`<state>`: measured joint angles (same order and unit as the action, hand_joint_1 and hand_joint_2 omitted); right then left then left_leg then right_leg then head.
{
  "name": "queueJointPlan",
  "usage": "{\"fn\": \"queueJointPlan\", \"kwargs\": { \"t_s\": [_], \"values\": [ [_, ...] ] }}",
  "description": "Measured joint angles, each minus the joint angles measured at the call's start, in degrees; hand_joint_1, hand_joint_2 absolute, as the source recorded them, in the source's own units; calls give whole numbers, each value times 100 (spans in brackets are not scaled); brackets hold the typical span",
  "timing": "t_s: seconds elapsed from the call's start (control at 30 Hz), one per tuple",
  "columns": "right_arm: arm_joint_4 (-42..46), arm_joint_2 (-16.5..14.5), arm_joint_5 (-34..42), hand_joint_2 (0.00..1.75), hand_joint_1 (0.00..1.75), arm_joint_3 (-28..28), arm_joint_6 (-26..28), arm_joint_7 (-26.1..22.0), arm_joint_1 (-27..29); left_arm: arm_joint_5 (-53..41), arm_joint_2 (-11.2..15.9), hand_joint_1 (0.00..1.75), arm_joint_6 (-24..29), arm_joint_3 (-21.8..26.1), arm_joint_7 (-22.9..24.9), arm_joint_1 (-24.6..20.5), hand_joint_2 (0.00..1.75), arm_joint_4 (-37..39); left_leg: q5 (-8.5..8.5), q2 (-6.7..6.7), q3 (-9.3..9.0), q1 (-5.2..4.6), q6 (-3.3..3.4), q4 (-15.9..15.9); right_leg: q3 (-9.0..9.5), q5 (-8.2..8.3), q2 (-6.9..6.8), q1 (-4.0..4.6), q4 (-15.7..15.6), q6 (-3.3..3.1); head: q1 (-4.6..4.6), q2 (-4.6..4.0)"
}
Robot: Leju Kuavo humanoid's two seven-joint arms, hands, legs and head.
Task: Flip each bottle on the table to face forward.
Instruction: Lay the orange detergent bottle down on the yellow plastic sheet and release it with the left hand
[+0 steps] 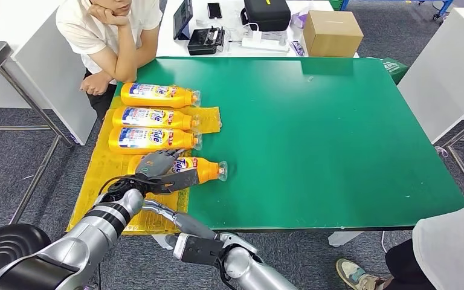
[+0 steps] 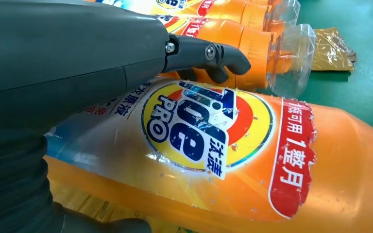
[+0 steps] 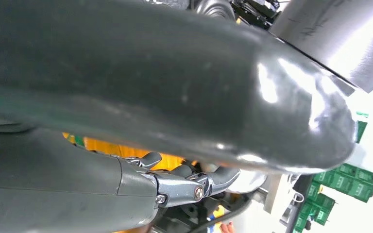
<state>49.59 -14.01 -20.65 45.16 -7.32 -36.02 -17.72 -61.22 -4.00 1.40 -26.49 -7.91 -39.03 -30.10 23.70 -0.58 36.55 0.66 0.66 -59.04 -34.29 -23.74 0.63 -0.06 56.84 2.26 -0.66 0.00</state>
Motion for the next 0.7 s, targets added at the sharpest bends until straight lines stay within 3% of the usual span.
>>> {"fn": "queueJointPlan", "kwargs": {
  "t_s": [0.33, 0.43, 0.57, 0.7],
  "values": [
    [10, 33, -7, 0, 0, -3, 19, -3, 38, 427, 74, 0, 107, -98, -203, 178, 175, -296, 0, 2, 4, 1, 0, 0, -9, 0, 0, 0, 0, 0, 0, 0],
    [26, 35, -21, 0, 0, -4, 39, -14, 64, 1360, 74, 0, 6, 51, -585, 418, 175, -652, 0, 3, 10, 0, 0, 0, -16, 0, 1, 0, 0, 0, -1, 0],
    [35, 40, -34, 0, 0, -4, 90, -46, 89, 3182, 42, 0, -674, 350, -1157, 902, 175, -1370, 1, 4, 21, 0, 0, -1, -27, 0, 1, 0, 0, 0, 0, 0],
    [54, 79, -10, 0, 0, -4, 146, -71, 153, 4997, 23, 0, -1360, 630, -1281, 1429, 175, -2114, 1, 5, 31, 0, 0, 0, -37, 0, 1, 0, 0, 0, 0, 0]
  ]
}}
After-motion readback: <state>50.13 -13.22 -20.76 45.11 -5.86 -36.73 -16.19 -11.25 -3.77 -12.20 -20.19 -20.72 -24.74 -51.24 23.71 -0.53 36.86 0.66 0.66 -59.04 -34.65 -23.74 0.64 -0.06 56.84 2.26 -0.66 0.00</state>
